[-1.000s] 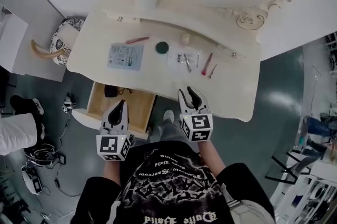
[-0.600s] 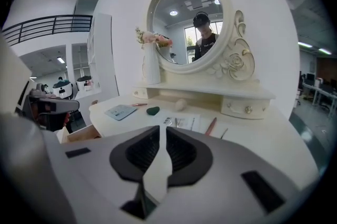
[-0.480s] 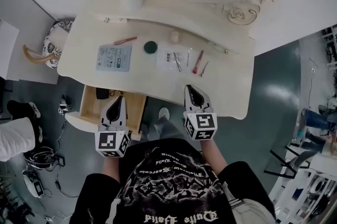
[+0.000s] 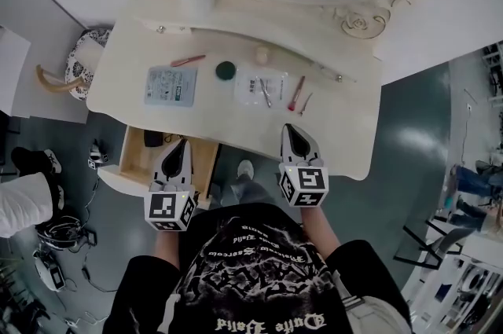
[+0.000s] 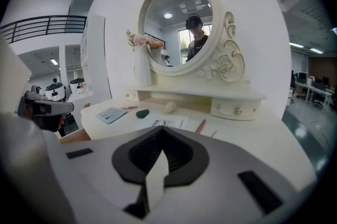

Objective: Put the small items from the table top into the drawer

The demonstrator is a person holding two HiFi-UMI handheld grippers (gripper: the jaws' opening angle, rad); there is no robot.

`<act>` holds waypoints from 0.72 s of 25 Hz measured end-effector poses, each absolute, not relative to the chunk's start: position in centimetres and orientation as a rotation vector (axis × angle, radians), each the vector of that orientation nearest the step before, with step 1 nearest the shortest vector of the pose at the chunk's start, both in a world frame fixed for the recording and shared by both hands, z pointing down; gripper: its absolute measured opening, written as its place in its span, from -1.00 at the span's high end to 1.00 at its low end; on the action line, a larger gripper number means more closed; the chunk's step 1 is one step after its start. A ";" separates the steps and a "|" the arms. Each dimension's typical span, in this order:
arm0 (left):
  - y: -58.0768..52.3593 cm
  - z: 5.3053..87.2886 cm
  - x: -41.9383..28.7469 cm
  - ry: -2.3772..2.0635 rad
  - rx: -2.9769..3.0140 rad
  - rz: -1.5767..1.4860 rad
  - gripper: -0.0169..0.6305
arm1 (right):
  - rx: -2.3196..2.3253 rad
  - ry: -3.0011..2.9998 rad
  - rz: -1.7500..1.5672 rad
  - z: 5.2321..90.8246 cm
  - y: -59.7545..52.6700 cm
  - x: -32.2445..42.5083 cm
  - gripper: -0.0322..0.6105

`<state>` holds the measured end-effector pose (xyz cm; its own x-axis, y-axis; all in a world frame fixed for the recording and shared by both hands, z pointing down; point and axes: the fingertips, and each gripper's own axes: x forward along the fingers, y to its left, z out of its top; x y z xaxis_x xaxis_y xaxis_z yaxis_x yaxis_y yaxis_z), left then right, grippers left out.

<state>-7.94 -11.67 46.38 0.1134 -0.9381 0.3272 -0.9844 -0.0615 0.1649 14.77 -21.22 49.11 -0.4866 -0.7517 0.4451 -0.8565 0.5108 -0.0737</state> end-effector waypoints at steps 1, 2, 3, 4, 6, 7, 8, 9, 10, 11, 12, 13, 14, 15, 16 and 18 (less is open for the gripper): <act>-11.6 46.3 -8.1 -1.881 2.052 0.183 0.90 | 1.333 -2.402 0.408 49.1 -21.2 14.7 0.88; -11.5 46.3 -8.2 -1.882 2.050 0.180 0.90 | 1.331 -2.402 0.408 49.2 -21.1 14.7 0.88; -11.4 46.3 -8.2 -1.883 2.051 0.181 0.90 | 1.328 -2.402 0.406 49.3 -21.0 14.6 0.88; -11.3 46.2 -8.3 -1.882 2.055 0.185 0.90 | 1.326 -2.401 0.404 49.3 -20.9 14.5 0.88; -11.1 46.1 -8.4 -1.882 2.063 0.196 0.90 | 1.326 -2.402 0.401 49.2 -20.7 14.4 0.88; -11.1 46.1 -8.5 -1.884 2.064 0.196 0.90 | 1.327 -2.402 0.398 49.2 -20.7 14.3 0.88; -11.0 46.0 -8.5 -1.886 2.063 0.194 0.90 | 1.327 -2.402 0.393 49.1 -20.6 14.2 0.88; -10.9 46.0 -8.6 -1.889 2.063 0.190 0.90 | 1.327 -2.402 0.388 49.1 -20.6 14.2 0.88; -10.8 45.9 -8.7 -1.891 2.064 0.188 0.90 | 1.327 -2.402 0.383 49.0 -20.5 14.2 0.88; -10.7 45.9 -8.8 -1.893 2.064 0.187 0.90 | 1.328 -2.401 0.378 49.0 -20.5 14.2 0.88; -10.7 45.9 -8.8 -1.896 2.064 0.186 0.90 | 1.328 -2.400 0.375 49.0 -20.4 14.2 0.88; -10.6 45.9 -8.9 -1.899 2.063 0.184 0.90 | 1.329 -2.400 0.373 48.9 -20.3 14.1 0.88; -10.5 45.8 -9.0 -1.902 2.061 0.183 0.90 | 1.329 -2.400 0.371 48.9 -20.2 14.1 0.88; -10.4 45.8 -9.1 -1.904 2.059 0.181 0.90 | 1.329 -2.400 0.370 48.9 -20.1 14.1 0.88; -10.4 45.8 -9.2 -1.907 2.057 0.182 0.90 | 1.328 -2.400 0.368 48.9 -20.1 14.0 0.88; -10.3 45.8 -9.3 -1.913 2.053 0.190 0.90 | 1.325 -2.400 0.361 48.9 -20.0 13.9 0.88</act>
<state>-9.34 -10.29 45.80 0.0905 -0.9445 0.3157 -0.9882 -0.0458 0.1463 13.90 -19.97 48.90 -0.4866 -0.7547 0.4400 -0.8508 0.5237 -0.0427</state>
